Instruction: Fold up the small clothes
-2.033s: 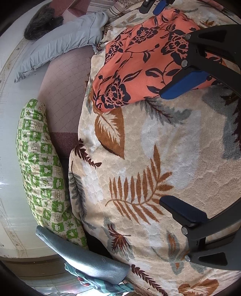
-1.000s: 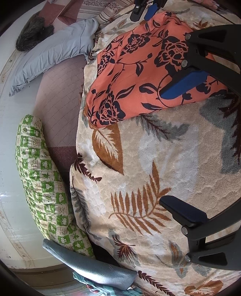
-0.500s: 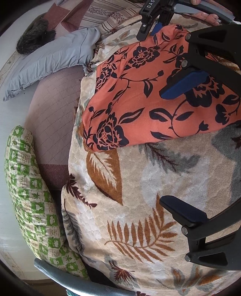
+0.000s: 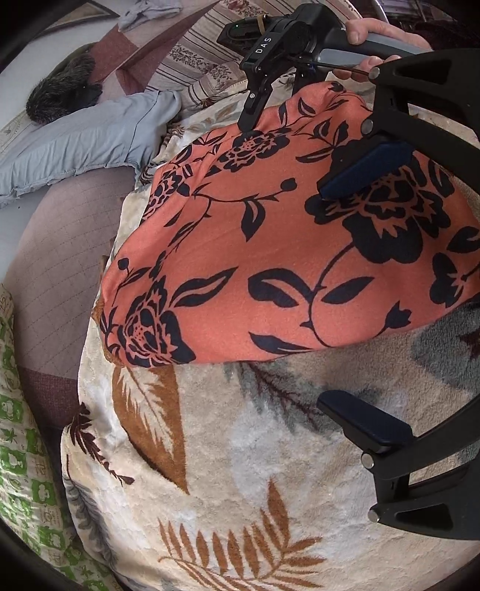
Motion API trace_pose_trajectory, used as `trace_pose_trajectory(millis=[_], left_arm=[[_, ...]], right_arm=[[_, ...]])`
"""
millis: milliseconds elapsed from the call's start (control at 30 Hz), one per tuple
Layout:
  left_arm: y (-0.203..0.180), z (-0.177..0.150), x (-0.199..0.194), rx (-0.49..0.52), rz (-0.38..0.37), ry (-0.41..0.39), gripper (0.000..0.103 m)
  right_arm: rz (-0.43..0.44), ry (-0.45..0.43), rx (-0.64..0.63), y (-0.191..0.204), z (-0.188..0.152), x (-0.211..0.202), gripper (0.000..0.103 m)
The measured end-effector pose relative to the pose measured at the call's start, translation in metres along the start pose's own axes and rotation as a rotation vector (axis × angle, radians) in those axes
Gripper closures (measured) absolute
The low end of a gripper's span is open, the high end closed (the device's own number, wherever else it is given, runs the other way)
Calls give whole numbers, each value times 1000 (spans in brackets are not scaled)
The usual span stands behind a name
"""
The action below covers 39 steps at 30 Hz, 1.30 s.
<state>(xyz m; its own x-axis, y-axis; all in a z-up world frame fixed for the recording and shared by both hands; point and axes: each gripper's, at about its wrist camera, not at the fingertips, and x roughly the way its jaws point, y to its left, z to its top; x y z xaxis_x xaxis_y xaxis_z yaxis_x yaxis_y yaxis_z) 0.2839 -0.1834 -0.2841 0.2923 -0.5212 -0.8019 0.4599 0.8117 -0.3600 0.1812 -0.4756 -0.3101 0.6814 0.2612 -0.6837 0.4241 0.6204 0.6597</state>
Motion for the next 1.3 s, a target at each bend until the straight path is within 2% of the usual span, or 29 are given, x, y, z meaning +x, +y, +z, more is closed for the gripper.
trace_pose_trajectory(millis=[167,267,367,400,500,567,633,767,867,1033,1100,1167,1233,1300], left_arm=[[-12,-2,4,28,-39,10,0],[-21,-4,6,60,-66,13,3],[-21,-5,6,57,-68,-2,6],[-19,-5,6,52,-70,-5,11],[-12,-4,1,17,-81,-20,22],[-9,-4,0,4,-87,-23,24],[-8,-4,-3,6,-83,-28,28],[-11,-3,-2,19,-67,-25,29],[-9,-2,4,11,-64,-10,23],[-16,-2,5,34,-40,-35,24],[-16,-2,3,36,-37,-42,29],[-16,-1,0,36,-35,-51,35],[-16,-1,-3,44,-30,-58,44],[-17,0,-6,54,-23,-63,48]], right_arm=[[99,38,44,-1,-5,10,30],[52,30,-25,13,-9,14,30],[41,24,-32,15,-12,16,32],[34,22,-35,16,-13,17,32],[18,22,-55,21,-15,17,43],[4,14,-85,27,-18,15,54],[-23,-2,-128,35,-20,12,57],[-57,-3,-166,39,-20,14,57],[-20,19,-79,25,-18,20,43],[-23,2,-135,32,-22,21,40],[-34,-15,-168,39,-25,18,44],[-51,-40,-204,47,-26,13,53],[-55,-64,-230,53,-27,8,59],[-48,-83,-246,59,-28,4,61]])
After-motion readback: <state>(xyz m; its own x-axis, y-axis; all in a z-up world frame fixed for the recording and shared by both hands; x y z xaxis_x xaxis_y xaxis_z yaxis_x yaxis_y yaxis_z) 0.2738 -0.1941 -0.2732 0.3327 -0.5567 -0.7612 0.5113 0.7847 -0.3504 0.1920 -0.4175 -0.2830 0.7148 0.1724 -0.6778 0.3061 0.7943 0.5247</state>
